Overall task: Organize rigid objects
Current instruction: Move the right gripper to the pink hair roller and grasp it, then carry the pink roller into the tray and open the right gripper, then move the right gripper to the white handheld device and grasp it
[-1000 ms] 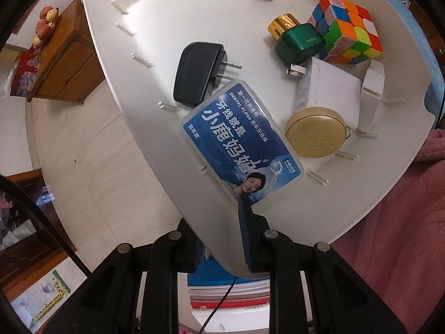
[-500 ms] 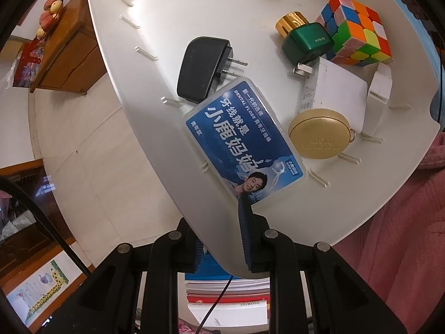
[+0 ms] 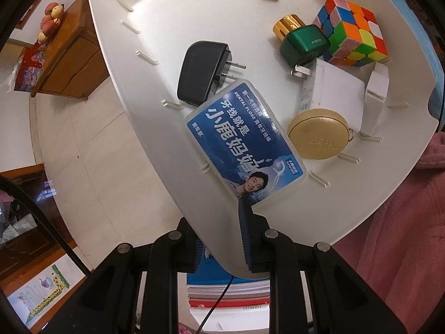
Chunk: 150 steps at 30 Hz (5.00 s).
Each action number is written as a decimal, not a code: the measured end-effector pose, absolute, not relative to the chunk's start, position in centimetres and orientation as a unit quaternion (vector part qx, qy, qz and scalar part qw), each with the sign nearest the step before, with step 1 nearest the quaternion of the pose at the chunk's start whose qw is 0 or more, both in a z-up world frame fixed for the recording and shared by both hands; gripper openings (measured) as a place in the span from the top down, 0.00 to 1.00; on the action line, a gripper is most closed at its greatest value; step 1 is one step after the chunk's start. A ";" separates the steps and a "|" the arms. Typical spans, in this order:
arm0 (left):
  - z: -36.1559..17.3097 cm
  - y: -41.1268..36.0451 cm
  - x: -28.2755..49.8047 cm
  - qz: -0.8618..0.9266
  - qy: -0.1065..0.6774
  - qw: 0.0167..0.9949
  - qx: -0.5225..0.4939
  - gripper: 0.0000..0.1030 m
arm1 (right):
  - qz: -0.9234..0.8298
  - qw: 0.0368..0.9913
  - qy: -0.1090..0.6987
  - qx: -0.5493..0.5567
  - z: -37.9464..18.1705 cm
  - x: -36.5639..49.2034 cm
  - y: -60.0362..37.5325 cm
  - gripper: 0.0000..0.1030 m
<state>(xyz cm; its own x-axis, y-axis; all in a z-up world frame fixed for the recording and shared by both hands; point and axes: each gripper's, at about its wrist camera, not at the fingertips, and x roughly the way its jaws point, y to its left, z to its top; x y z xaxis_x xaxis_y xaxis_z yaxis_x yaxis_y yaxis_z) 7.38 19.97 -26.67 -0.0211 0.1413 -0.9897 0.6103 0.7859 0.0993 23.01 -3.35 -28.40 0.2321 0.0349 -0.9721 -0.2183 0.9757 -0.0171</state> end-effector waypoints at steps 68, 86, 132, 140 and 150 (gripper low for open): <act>-24.7 24.4 5.2 -0.188 0.639 0.725 0.176 0.77 | 0.081 0.792 0.594 0.118 -16.3 15.1 9.2 0.41; -25.3 23.7 6.4 -0.173 0.658 0.712 0.175 0.73 | 0.017 0.838 0.535 0.108 -16.7 20.2 -2.5 0.26; -27.1 22.9 10.0 -0.119 0.698 0.688 0.162 0.70 | -0.011 0.838 0.542 0.062 -29.5 29.4 -7.0 0.26; -26.8 22.7 9.7 -0.117 0.691 0.694 0.164 0.70 | -0.005 0.844 0.536 0.026 -29.4 28.7 -6.4 0.44; -26.3 22.9 8.2 -0.130 0.675 0.707 0.165 0.68 | -0.019 0.816 0.577 0.039 -29.1 24.6 -6.1 0.45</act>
